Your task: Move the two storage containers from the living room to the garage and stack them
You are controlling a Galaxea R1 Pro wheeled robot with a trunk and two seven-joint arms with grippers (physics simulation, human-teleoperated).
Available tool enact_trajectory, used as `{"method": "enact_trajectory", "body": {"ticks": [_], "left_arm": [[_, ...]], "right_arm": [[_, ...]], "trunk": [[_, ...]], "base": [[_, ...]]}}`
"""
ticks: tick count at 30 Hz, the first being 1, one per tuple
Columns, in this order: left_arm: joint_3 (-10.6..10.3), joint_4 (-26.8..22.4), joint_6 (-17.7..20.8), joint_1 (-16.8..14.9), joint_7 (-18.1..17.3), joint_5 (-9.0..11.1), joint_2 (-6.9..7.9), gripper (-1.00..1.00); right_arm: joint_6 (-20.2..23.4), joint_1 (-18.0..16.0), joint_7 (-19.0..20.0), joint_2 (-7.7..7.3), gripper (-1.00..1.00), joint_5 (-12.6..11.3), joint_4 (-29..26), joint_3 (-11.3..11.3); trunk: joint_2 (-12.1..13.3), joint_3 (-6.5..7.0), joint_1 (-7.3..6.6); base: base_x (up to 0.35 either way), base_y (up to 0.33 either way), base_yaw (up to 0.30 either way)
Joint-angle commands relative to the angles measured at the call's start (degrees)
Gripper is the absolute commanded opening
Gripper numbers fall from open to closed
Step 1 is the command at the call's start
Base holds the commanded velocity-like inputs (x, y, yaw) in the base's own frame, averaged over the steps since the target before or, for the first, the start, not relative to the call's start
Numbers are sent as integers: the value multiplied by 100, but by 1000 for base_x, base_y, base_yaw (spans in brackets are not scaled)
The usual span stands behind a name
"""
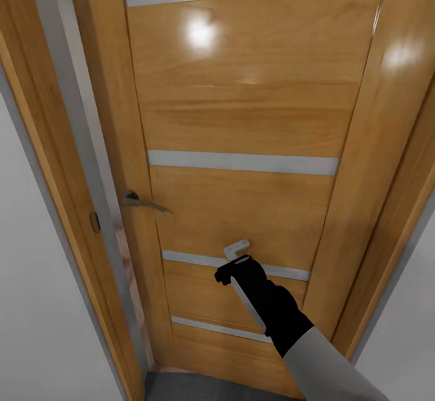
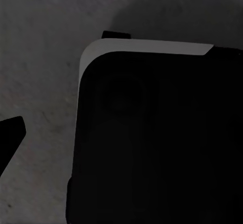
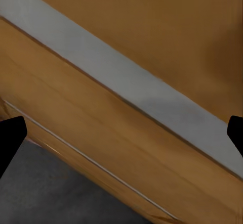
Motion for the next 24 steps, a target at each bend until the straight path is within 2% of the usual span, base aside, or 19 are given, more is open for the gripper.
{"method": "enact_trajectory", "body": {"ticks": [1, 6, 10, 13, 17, 19, 24], "left_arm": [[-1, 2, -14, -4, -7, 49, -4, 100], [-1, 2, -14, -2, -7, 49, -7, 100], [-1, 2, -14, -1, -7, 49, -8, 100], [-1, 2, -14, -5, -7, 49, -8, 100], [-1, 2, -14, -3, -7, 49, -13, 100], [-1, 2, -14, -4, -7, 49, -19, 100], [0, 2, -14, -1, -5, 49, -20, 100]], "right_arm": [[25, -10, -66, 6, 100, 64, -19, 12], [79, -11, -48, 13, 100, 87, -281, 29], [379, -11, -40, 19, 100, 91, -795, 43], [632, -11, -40, 134, 100, 104, -1094, 50], [792, -11, -39, 134, 100, 229, -1262, 62], [792, -11, -39, 134, 100, 401, -1334, 75], [792, -39, -61, 134, 100, 464, -1195, 104]], "trunk": [[-3, -5, 0], [-3, -5, 0], [-3, -5, 0], [-3, -5, 0], [-3, -5, 0], [-3, -5, 0], [-3, -5, 0]], "base": [[0, 0, 0], [0, 0, 0], [0, 0, 0], [0, 0, 0], [0, 0, 0], [0, 0, 0], [0, 0, 0]]}}
